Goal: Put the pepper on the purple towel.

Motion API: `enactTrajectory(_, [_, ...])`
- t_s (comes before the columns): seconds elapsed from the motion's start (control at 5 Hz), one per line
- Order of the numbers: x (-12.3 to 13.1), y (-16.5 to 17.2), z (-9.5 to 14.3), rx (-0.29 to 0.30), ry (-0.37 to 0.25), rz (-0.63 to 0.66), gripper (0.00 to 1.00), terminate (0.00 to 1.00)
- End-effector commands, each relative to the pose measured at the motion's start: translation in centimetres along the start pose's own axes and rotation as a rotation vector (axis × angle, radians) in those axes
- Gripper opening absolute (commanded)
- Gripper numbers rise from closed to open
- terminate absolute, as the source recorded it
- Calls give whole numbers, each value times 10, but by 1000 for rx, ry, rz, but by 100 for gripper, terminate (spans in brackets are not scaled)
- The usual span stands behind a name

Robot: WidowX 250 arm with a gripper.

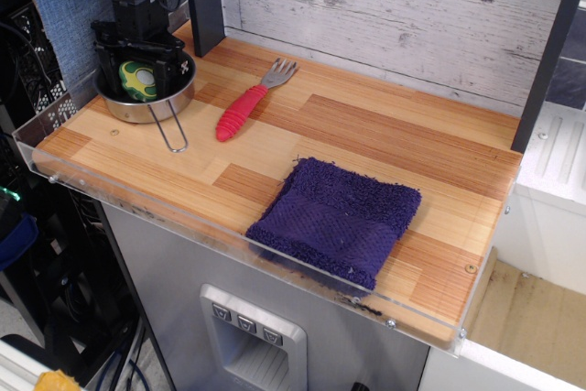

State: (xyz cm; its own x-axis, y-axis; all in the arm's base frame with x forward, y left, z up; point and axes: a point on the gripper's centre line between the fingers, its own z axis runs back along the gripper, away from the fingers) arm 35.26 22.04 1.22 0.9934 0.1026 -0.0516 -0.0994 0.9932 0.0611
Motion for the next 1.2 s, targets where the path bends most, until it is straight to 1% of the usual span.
enactTrajectory(0.0, [-1, 4, 41, 18, -102, 37, 0, 0])
enactTrajectory(0.2, [-3, 2, 65, -37, -173, 59, 0, 0])
enactTrajectory(0.4, [-9, -10, 115, -120, -300, 93, 0, 0])
enactTrajectory(0.6, [-18, -47, 149, -69, -313, 103, 0, 0])
enactTrajectory(0.8, [-42, -94, 167, -50, -299, 33, 0, 0])
enactTrajectory(1.0, [-81, -140, 168, -60, -285, 30, 0, 0])
